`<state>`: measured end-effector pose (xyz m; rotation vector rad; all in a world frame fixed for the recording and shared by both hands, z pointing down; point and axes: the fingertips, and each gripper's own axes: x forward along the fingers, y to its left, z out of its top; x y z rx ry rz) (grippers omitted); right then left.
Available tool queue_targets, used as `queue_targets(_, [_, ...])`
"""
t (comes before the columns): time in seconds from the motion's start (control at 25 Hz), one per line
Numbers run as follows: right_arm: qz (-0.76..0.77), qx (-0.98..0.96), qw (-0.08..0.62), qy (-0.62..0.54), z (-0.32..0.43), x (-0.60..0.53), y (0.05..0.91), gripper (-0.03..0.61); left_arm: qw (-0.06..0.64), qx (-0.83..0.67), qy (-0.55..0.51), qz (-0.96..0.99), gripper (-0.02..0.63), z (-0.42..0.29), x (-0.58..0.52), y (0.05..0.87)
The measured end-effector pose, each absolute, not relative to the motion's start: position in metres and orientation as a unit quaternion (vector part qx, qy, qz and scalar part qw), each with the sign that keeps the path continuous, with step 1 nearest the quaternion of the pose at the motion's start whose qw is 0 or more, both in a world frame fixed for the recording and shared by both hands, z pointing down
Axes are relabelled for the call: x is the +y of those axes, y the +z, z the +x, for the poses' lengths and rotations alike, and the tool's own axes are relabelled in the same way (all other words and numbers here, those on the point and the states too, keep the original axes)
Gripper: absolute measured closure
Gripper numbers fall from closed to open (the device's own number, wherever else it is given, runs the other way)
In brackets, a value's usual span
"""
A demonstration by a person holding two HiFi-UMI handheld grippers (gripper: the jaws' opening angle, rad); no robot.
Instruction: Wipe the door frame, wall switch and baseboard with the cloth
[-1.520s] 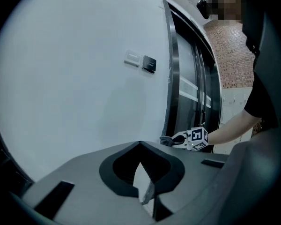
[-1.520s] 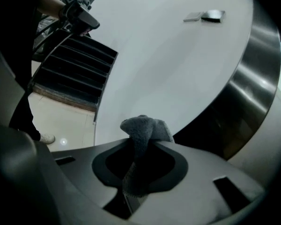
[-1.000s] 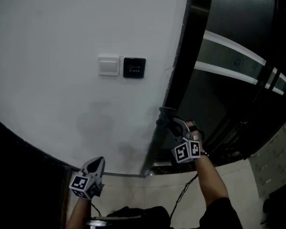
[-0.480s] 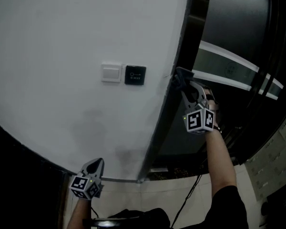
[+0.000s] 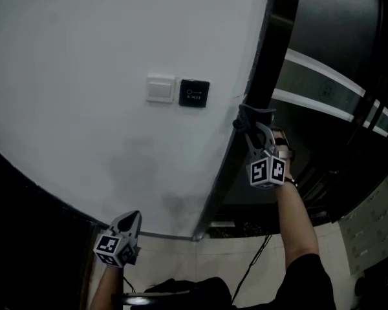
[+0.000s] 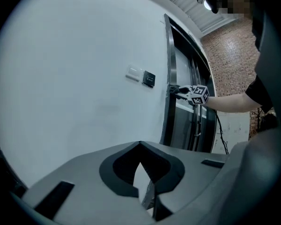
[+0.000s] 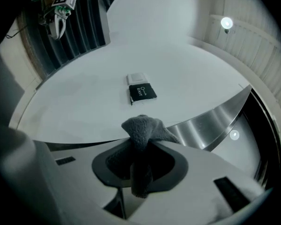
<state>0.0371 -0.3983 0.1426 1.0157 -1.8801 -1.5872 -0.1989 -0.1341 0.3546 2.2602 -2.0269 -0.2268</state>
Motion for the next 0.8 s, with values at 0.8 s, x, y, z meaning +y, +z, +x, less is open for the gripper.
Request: queue_targets(0.8, [0.329, -0.726, 0.266, -0.542, 0.04, -0.393, 0.24, 0.495, 0.059, -0.644, -0.044, 0.761, 0.612, -0.167, -0.148, 0.357])
